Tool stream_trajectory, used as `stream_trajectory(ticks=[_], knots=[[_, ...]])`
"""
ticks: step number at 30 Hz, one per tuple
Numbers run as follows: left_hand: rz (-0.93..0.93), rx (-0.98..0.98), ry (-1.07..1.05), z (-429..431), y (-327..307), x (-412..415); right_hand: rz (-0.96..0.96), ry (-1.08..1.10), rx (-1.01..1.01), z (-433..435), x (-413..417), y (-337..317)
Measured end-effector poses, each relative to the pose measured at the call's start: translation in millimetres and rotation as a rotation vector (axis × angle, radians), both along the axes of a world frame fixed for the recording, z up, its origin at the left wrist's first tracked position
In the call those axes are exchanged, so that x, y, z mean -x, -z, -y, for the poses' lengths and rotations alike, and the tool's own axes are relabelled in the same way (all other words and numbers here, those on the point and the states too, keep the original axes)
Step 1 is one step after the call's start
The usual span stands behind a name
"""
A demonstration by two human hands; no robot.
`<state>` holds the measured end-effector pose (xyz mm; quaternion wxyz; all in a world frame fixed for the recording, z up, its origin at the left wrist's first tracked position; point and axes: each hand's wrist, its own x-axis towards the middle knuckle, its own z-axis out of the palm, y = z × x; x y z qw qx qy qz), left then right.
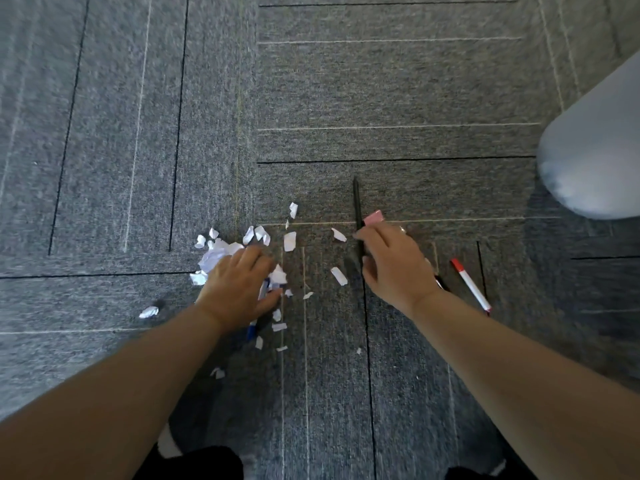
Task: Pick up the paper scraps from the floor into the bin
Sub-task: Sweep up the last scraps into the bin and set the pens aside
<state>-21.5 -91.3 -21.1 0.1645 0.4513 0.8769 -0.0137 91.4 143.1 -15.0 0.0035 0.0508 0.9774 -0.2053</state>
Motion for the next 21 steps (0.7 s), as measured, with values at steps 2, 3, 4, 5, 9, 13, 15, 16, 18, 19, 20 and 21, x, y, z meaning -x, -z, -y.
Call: stream_trajectory(ticks=[2, 3, 4, 5, 9, 13, 15, 16, 18, 19, 20, 21], knots=[[0.02, 0.025, -0.024, 7, -1, -6, -0.003, -0.022, -0.002, 10, -2, 1], [0.026, 0.049, -0.056, 10, -1, -11, -0.005, -0.024, 0.0, 15, -5, 2], [0.03, 0.084, -0.093, 14, 0, -16, -0.01, -0.025, 0.001, 20, -9, 3], [0.026, 0.112, -0.125, 17, 1, -21, -0.011, -0.029, 0.001, 25, -13, 5], [0.023, 0.143, -0.218, 30, 3, -40, 0.015, -0.053, -0.004, 42, -33, 14], [0.009, 0.111, -0.21, 31, 0, -49, 0.062, -0.051, -0.028, 46, -53, 18], [-0.013, 0.049, -0.185, 23, -7, -49, 0.088, -0.015, -0.042, 39, -62, 19], [-0.015, 0.048, -0.164, 17, -10, -49, 0.096, 0.007, -0.047, 35, -67, 19], [-0.016, 0.018, -0.118, -2, -15, -47, 0.112, 0.037, -0.057, 25, -75, 19], [-0.018, 0.007, -0.115, -13, -17, -45, 0.121, 0.041, -0.06, 20, -79, 19], [-0.005, -0.003, -0.12, -26, -19, -43, 0.128, 0.04, -0.065, 15, -82, 18], [0.021, -0.032, -0.122, -40, -19, -41, 0.131, 0.04, -0.075, 9, -84, 17]])
